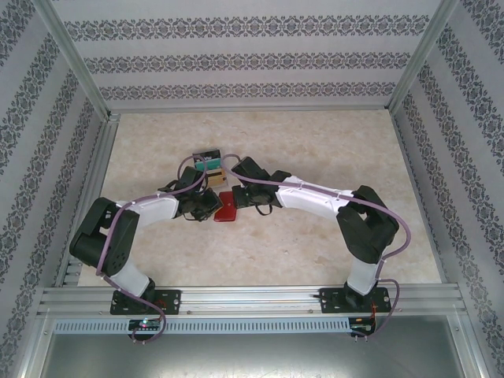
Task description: Take the credit cards out of the card holder
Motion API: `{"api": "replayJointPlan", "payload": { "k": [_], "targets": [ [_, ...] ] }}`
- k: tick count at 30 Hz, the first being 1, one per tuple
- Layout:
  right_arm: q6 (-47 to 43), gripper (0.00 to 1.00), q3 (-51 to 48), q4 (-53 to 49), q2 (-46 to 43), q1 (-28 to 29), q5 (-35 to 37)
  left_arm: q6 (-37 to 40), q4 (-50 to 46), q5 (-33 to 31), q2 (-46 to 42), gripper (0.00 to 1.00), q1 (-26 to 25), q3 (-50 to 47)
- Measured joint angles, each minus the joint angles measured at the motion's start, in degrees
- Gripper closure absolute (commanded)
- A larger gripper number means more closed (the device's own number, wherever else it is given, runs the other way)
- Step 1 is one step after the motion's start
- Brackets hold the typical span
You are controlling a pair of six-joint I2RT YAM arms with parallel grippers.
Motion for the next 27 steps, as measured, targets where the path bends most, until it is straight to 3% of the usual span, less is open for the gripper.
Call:
{"api": "replayJointPlan", "payload": {
  "k": [1, 4, 12, 27],
  "targets": [
    [0.07, 1.0, 0.0, 0.13, -0.13, 0.0, -0.31, 0.74, -2.25, -1.29, -1.03, 0.44, 0.0, 0.55],
    [0.07, 1.0, 0.13, 0.26, -0.31, 0.0, -1.36, 1.79, -8.48, -4.76, -6.49, 0.34, 0.57, 2.21],
    [-0.22, 1.0, 1.95, 0.42, -1.33, 0.35, -4.76, 5.6, -14.88, -10.19, -19.98, 0.31, 4.5, 6.08],
    [-1.09, 1.0, 0.74, 0.0, -6.56, 0.63, -3.85, 7.91, -17.49, -9.66, -19.26, 0.28, 4.79, 6.08]
  ]
}}
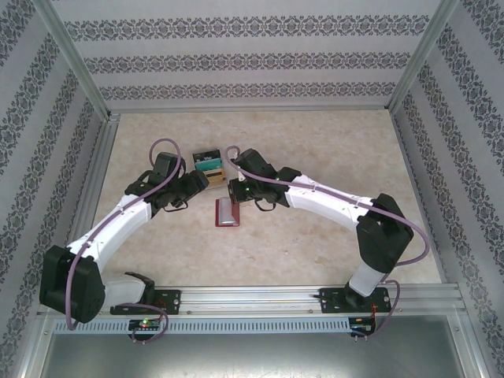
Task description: Take the credit cards out of the card holder
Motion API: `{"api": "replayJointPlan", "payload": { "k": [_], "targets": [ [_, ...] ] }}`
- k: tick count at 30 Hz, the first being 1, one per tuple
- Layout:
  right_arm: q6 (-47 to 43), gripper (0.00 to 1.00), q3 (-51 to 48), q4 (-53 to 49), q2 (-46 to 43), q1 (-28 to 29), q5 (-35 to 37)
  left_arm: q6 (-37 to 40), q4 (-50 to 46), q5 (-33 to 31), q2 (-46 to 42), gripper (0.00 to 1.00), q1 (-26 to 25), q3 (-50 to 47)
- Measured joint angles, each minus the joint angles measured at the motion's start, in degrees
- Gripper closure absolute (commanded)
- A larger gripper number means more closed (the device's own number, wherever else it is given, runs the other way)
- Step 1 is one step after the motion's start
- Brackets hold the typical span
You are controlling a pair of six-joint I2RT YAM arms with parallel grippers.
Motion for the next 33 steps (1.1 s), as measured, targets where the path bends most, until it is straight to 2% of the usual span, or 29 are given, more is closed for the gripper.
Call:
{"api": "replayJointPlan", "payload": {
  "k": [8, 12, 15, 19, 21, 25, 29, 31, 33],
  "targets": [
    [-0.66, 0.98, -8.07, -2.14, -3.23, -3.34, 4.9, 1.11, 0.61, 2.93, 0.59, 0.32, 0.0, -0.59],
    [-1.66, 0.75, -10.43, -3.41, -2.62, -5.4, 6.99, 1.44, 1.4, 5.01, 1.99, 0.32, 0.0, -1.42],
    [-2.58, 0.6, -10.56, -3.74, -0.55, -6.25, 7.78, 2.27, 2.43, 6.58, 3.23, 0.26, -0.07, -1.81],
    [-2.99, 0.58, -10.56, -4.15, 1.92, -6.32, 7.72, 2.75, 3.87, 8.35, 4.24, 0.23, -0.28, -1.9],
    [-2.97, 0.59, -10.56, -4.09, 2.19, -6.32, 7.5, 2.89, 4.52, 8.98, 4.72, 0.24, -0.57, -1.95],
    [-2.97, 0.67, -10.16, -4.11, 2.34, -6.32, 7.1, 3.26, 5.57, 10.49, 6.38, 0.27, -1.16, -1.95],
    [-2.93, 0.91, -9.75, -4.11, 2.43, -6.34, 7.08, 3.78, 6.38, 12.48, 8.5, 0.39, -1.27, -1.95],
    [-2.84, 0.98, -9.75, -4.09, 2.69, -6.36, 7.08, 3.91, 7.45, 13.75, 9.57, 0.44, -1.31, -1.95],
    [-2.91, 1.0, -9.75, -4.09, 3.26, -6.36, 7.1, 3.89, 8.85, 15.15, 11.08, 0.5, -1.62, -1.95]
  ]
}}
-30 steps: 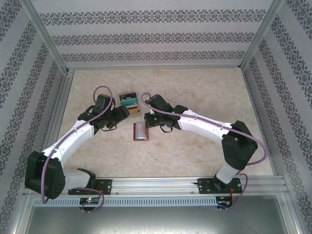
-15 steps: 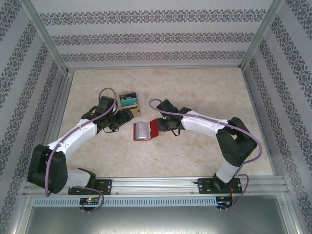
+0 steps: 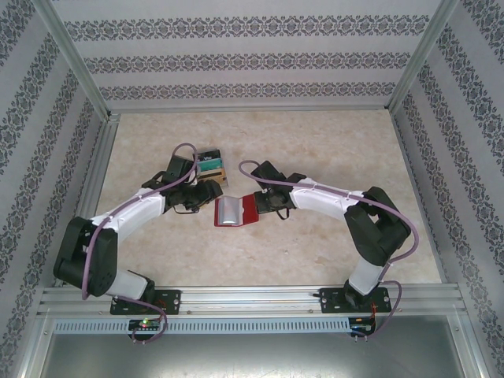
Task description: Take the credit cards out of the card holder
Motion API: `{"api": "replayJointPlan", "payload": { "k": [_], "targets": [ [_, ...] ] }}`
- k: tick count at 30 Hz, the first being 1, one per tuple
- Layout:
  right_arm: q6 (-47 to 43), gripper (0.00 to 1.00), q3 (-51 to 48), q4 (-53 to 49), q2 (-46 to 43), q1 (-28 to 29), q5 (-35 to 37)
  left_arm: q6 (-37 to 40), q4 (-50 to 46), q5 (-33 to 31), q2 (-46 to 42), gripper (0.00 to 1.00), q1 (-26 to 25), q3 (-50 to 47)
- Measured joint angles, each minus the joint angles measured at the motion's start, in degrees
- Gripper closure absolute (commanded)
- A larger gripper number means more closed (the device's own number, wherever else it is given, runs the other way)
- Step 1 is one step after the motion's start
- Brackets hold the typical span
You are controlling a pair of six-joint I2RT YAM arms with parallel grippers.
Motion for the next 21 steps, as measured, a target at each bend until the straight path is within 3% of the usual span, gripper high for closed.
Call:
{"api": "replayJointPlan", "payload": {
  "k": [2, 21],
  "targets": [
    [0.09, 1.0, 0.0, 0.02, 0.74, 0.0, 0.0, 0.04, 1.38, 1.27, 2.12, 0.54, -0.63, 0.02],
    [0.13, 1.0, -0.02, 0.79, 2.03, 0.0, 0.0, 0.04, 6.54, 4.81, 12.35, 0.54, -3.13, 0.83]
  ]
}}
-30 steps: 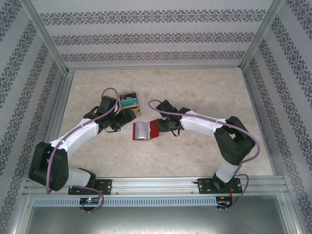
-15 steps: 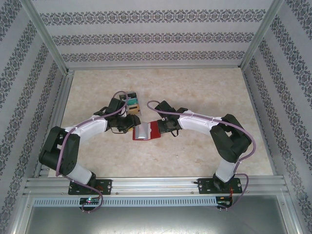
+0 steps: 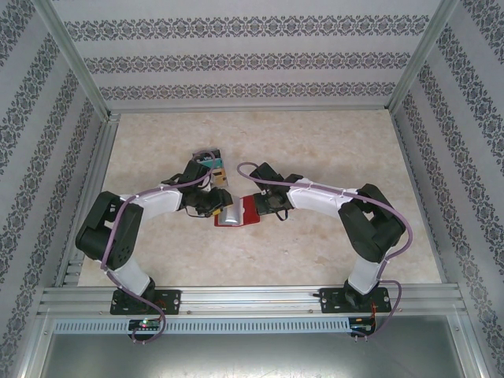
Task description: Take the credit cards out of the card holder
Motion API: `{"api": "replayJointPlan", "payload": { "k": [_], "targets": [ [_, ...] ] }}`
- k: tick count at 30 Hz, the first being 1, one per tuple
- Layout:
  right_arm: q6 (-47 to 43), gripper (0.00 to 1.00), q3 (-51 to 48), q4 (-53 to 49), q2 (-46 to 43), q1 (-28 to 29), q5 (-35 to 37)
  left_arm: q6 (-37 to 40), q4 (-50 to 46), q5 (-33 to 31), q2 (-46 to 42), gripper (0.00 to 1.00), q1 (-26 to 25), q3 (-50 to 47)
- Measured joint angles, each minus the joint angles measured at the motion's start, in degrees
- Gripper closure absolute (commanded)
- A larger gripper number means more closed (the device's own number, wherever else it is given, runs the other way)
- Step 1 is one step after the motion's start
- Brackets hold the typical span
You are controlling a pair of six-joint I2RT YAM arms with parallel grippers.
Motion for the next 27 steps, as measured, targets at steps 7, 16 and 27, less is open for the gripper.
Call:
{"api": "replayJointPlan", "payload": {
  "k": [7, 16, 27],
  "targets": [
    [0.04, 1.0, -0.04, 0.09, 0.0, 0.0, -0.02, -0.04, 2.93, 2.34, 0.94, 0.53, -1.46, 0.24],
    [1.14, 0.97, -0.87, 1.01, -0.02, -0.17, -0.39, -0.24, 5.88, 5.4, 1.31, 0.52, -3.28, 2.19],
    [4.61, 0.69, -6.08, 4.15, -6.95, -2.62, -2.34, -1.6, 8.39, 7.85, 3.17, 0.53, -4.31, 4.26]
  ]
}}
